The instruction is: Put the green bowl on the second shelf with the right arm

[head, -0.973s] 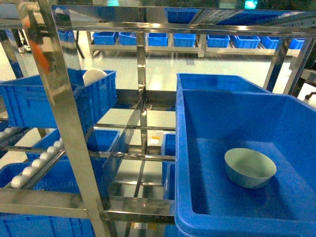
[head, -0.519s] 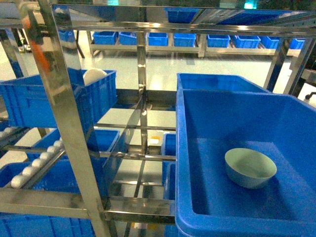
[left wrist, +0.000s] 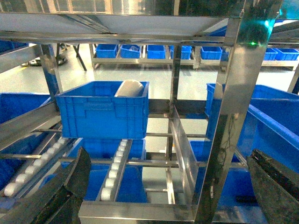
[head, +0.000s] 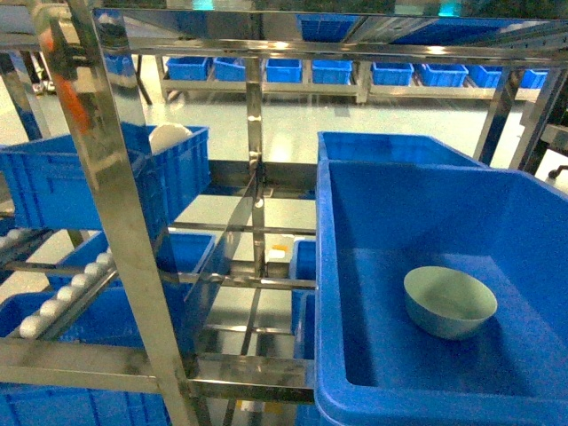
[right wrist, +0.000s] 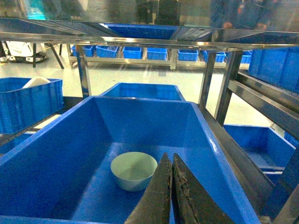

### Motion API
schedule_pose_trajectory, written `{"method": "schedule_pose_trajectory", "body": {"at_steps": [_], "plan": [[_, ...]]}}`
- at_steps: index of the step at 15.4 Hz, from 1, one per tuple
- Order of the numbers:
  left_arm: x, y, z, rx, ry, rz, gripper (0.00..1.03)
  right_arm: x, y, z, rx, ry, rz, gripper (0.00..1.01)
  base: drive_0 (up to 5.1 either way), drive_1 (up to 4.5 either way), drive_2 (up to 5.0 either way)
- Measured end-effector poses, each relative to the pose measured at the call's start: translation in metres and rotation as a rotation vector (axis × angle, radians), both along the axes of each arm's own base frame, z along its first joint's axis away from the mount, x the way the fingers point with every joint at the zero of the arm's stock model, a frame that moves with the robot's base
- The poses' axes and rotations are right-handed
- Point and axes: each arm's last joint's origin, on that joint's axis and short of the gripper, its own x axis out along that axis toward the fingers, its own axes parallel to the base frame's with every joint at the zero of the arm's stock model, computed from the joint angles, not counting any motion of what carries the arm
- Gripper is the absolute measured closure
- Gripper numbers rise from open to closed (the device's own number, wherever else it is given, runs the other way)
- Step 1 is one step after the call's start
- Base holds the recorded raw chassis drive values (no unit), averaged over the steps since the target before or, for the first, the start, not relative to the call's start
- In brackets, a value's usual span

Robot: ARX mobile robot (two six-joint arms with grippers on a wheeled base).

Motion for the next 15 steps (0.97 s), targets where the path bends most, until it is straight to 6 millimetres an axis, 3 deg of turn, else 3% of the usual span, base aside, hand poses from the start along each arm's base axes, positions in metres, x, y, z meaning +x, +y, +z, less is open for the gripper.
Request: {"method": "schedule_pose_trajectory", "body": {"at_steps": [3,5,11,12,15], "plan": [[0.0,0.0,0.0,0.0,0.0,0.0,0.05,0.0,0.0,0.0,-0.001,0.0,0.0,0.99,0.0,0.0,0.0],[0.0,0.0,0.0,0.0,0.0,0.0,0.05,0.0,0.0,-0.0001,0.0,0.001,0.0,0.72,0.0,0.0,0.0],[0.0,0.0,0.0,0.0,0.0,0.0,0.05,0.0,0.0,-0.0001,0.0,0.001,0.0,0.08,0.0,0.0,0.0],[0.0,0.0,0.0,0.0,0.0,0.0,0.05,0.0,0.0,-0.0001,0.0,0.001,0.0,0.01,0.0,0.0,0.0],[0.0,0.0,0.0,0.0,0.0,0.0,0.05,0.0,0.0,-0.0001,0.0,0.001,0.0,0.03,0.0,0.0,0.0]]}}
